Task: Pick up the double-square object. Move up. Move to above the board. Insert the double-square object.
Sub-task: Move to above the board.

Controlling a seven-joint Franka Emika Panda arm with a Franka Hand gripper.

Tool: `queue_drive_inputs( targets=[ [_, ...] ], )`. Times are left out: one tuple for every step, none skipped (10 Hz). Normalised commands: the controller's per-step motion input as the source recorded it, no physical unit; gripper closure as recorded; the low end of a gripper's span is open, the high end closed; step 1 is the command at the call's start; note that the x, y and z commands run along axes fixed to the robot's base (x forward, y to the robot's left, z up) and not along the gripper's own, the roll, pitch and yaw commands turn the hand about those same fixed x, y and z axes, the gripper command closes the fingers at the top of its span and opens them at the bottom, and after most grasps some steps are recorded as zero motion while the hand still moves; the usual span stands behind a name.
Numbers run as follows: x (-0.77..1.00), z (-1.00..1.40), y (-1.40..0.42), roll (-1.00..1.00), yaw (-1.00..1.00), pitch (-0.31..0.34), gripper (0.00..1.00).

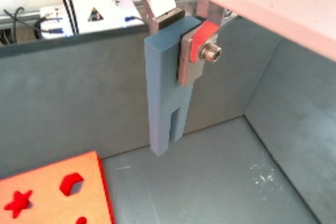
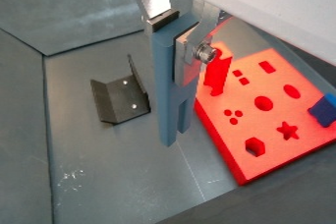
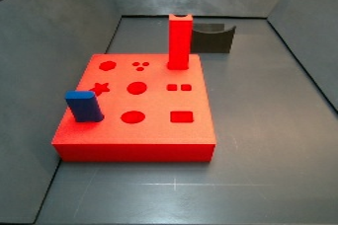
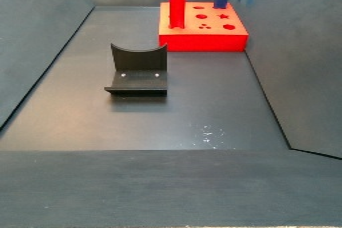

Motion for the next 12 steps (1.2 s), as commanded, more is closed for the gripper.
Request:
queue_drive_inputs(
  targets=[
    [-0.02,0.51,-0.04,0.09,0.05,0.076,1.0],
    [0.0,0.28,-0.03,0.07,0.05,0.08,1.0],
    [0.49,-0.02,-1.0,-0.11,-1.0,0.138,1.0],
    [0.49,-0.05,-1.0,-0.11,-1.0,0.136,1.0],
    [0.53,-0.05,-1.0,-0.12,-1.0,0.182,1.0],
    [0.54,-0.04,-1.0,-0.18,-1.0,0.237,1.0],
    [0.54,-0.04,-1.0,-0.14,-0.89,0.254,1.0],
    [0.55,-0.03,-1.0,-0.09,-0.55,0.22,1.0],
    [0.57,-0.03,-1.0,-0.07,-0.34,0.207,1.0],
    [0.58,-0.03,-1.0,-0.05,-0.24,0.201,1.0],
    [0.53,-0.01,-0.85,-0.02,-0.06,0.178,1.0],
    [0.42,0.0,-0.65,0.0,-0.02,0.165,1.0]
  ],
)
